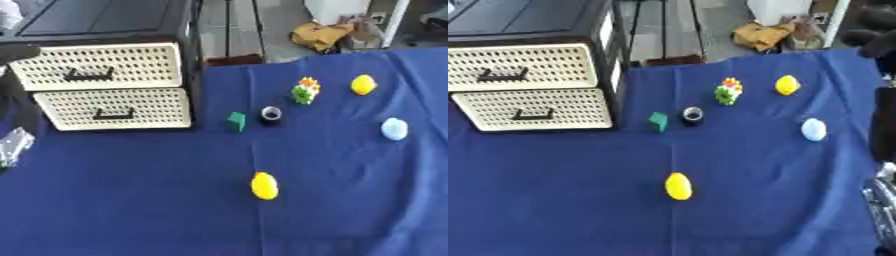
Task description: Pick up objects from table and place into drawer.
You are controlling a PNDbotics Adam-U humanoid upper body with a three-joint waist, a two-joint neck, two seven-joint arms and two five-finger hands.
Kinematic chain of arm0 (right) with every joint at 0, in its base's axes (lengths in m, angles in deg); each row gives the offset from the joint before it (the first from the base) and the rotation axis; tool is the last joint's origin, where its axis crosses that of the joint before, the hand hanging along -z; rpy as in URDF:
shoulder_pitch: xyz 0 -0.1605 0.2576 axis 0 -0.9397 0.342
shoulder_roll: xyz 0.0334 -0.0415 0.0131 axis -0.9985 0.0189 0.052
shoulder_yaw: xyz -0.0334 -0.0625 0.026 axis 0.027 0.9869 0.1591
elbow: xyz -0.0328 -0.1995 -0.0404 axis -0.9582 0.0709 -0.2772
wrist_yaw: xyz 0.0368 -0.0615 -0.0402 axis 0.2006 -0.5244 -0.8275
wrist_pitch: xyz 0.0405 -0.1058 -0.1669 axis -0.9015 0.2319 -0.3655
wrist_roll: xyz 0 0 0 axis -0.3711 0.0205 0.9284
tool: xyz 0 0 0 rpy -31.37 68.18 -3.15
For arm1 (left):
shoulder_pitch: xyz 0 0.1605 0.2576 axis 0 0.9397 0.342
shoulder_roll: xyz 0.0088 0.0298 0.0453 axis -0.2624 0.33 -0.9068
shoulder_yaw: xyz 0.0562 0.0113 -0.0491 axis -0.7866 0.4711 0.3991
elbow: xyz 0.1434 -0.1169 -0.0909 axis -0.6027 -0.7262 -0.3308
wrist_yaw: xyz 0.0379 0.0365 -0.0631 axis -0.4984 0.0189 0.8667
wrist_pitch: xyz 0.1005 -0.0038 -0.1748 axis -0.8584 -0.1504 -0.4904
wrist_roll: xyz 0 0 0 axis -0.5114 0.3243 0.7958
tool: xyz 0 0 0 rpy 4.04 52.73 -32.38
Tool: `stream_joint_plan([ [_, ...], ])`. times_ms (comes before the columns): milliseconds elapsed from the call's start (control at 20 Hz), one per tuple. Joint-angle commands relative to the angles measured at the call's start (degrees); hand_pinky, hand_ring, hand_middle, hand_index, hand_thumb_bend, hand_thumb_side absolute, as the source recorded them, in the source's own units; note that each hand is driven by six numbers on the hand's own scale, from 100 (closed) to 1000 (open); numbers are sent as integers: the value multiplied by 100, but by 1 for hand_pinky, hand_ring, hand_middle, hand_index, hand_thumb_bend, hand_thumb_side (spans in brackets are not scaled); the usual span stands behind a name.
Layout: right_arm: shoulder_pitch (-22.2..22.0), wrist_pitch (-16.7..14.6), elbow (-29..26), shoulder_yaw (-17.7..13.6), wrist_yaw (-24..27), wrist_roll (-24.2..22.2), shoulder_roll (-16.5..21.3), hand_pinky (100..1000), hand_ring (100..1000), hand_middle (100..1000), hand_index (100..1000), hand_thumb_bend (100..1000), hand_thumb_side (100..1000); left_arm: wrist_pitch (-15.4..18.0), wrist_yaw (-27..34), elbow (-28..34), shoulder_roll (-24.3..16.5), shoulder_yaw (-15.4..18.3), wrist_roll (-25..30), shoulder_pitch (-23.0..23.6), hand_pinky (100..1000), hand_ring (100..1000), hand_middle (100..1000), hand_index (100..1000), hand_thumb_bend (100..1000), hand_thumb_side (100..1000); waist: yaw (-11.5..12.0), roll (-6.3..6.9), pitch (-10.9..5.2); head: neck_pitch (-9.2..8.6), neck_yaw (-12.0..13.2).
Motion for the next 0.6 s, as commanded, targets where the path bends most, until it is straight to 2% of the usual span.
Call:
stream_joint_plan([
  [50,42,-6,-73,23,35,-54,136,724,791,523,784,100,961,-235,-50,74,-394,28,712,-161,114,131,248,974,100,420,-5,5,-139,13,31],
  [150,34,-4,-73,37,37,-76,133,726,791,521,784,100,960,-400,-83,74,-446,17,1012,-268,100,100,172,956,100,276,-18,9,-139,11,48],
  [200,30,-1,-73,43,37,-86,131,726,792,521,784,100,960,-476,-97,74,-459,4,1118,-327,100,100,155,953,100,255,-24,10,-138,9,57],
  [400,17,-2,-73,70,37,-131,127,727,793,518,783,100,960,-821,-147,74,-522,-67,1350,-543,100,100,146,929,100,257,-51,18,-141,19,95],
  [600,-11,15,-73,97,26,-183,117,730,796,515,782,100,960,-1159,-721,74,-607,-132,1695,-772,100,100,164,968,100,248,-82,38,-146,42,144],
])
